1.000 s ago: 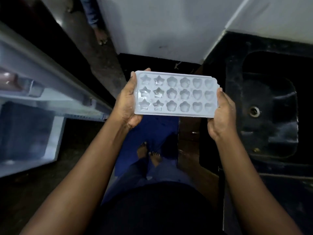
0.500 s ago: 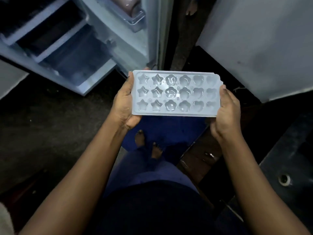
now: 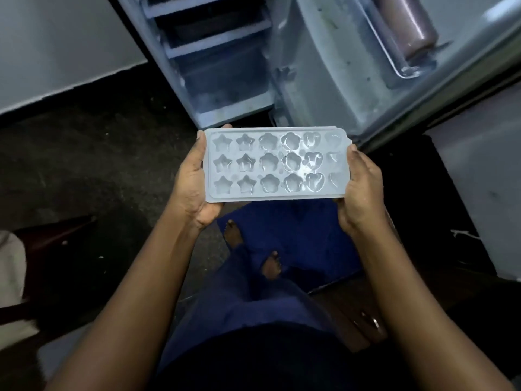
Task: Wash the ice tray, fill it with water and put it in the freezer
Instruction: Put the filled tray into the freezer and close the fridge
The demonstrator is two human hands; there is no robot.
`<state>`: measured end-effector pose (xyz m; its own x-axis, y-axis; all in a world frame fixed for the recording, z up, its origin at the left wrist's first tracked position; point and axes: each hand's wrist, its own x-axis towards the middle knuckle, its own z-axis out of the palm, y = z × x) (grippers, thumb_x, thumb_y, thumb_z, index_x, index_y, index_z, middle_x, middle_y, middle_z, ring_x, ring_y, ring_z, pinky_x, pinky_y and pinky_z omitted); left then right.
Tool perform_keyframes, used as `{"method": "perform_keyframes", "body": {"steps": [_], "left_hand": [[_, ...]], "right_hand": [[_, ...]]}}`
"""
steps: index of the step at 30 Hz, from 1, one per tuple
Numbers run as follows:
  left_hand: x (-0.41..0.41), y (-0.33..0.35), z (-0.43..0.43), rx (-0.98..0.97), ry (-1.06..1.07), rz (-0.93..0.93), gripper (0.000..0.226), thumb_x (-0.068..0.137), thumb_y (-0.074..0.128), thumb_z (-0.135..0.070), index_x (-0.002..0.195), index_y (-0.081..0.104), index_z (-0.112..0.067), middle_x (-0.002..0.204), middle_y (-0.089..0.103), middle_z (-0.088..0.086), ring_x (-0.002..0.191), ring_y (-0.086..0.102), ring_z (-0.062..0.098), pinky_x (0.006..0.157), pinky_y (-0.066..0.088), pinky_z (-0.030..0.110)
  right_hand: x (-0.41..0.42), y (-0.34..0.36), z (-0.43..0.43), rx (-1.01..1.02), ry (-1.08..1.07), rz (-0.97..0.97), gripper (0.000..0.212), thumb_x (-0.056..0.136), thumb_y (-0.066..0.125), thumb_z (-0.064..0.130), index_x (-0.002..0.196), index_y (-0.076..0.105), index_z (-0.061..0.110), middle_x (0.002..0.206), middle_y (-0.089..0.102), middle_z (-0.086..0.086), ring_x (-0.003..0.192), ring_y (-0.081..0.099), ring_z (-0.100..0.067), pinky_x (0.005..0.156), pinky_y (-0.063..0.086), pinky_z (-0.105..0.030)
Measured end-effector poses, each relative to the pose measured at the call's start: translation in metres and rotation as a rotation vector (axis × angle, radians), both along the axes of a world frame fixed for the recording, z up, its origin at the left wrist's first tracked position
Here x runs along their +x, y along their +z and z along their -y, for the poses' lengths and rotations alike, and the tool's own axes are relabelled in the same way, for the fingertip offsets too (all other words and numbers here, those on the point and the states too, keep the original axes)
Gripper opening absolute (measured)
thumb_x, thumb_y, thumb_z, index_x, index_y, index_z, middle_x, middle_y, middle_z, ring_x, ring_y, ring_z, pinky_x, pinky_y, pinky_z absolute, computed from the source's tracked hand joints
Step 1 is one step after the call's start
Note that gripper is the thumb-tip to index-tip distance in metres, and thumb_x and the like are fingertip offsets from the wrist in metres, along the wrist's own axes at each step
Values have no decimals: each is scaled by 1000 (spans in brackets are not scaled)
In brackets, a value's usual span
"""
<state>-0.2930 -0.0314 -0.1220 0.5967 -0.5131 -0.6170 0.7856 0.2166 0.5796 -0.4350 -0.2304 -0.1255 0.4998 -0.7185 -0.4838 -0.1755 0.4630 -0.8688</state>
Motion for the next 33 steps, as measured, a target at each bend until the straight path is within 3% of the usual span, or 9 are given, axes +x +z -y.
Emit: {"method": "perform_keyframes", "body": {"steps": [4,10,13,15,17,20,24,27,33], "left_hand": [[45,-3,-18,-41,94,-16,65,112,30,-54,123,78,-12,134,73,18,122,72,36,90,63,55],[125,-17,-27,-59,176,7,57,109,29,-38,118,77,-9,131,74,19,115,74,36,84,65,53],[162,-19,-18,-40,192,82,49,109,32,-27,134,66,-2,131,73,21,115,74,37,83,65,52],[188,-20,-10,-3,239,127,33,110,36,-20,128,62,-10,118,79,14,103,78,31,75,66,50],[213,-22,1,32,268,172,23,111,39,-17,117,61,-18,109,81,8,96,78,26,76,67,52],[248,-23,15,72,292,231,21,111,40,-17,117,60,-20,123,77,16,105,73,31,91,61,59],[297,-20,40,80,360,243,22,109,42,-16,112,63,-19,103,81,6,85,79,22,68,67,44],[323,-8,59,57,437,226,28,107,39,-14,105,66,-18,91,82,4,74,79,21,57,63,38],[387,13,102,100,462,290,31,103,37,-10,98,67,-18,76,80,-1,62,77,17,50,60,34]], "right_hand": [[63,-7,-8,-13,59,8,29,112,47,23,116,71,8,104,80,-10,96,77,-26,79,63,-38],[152,-21,-8,-85,75,21,25,111,49,22,102,71,14,87,79,-2,77,76,-17,61,58,-27],[195,-28,2,-174,71,17,24,109,52,21,89,64,21,73,71,7,61,65,-11,47,46,-20],[226,-31,10,-242,71,18,27,109,52,21,84,63,23,67,66,9,54,58,-9,42,39,-19],[256,-34,20,-307,82,28,30,108,53,21,80,65,24,63,63,9,52,53,-11,41,36,-21],[298,-37,34,-399,91,23,29,107,56,23,81,71,25,64,65,13,56,58,-11,46,40,-23],[353,-43,60,-492,73,57,29,101,60,30,76,76,28,65,64,11,64,58,-18,57,42,-32],[387,-41,78,-512,68,59,31,97,62,34,77,71,12,63,58,2,60,53,-22,56,41,-35],[461,-26,124,-543,63,33,34,95,64,34,66,68,17,66,57,2,62,53,-19,58,40,-35]]}}
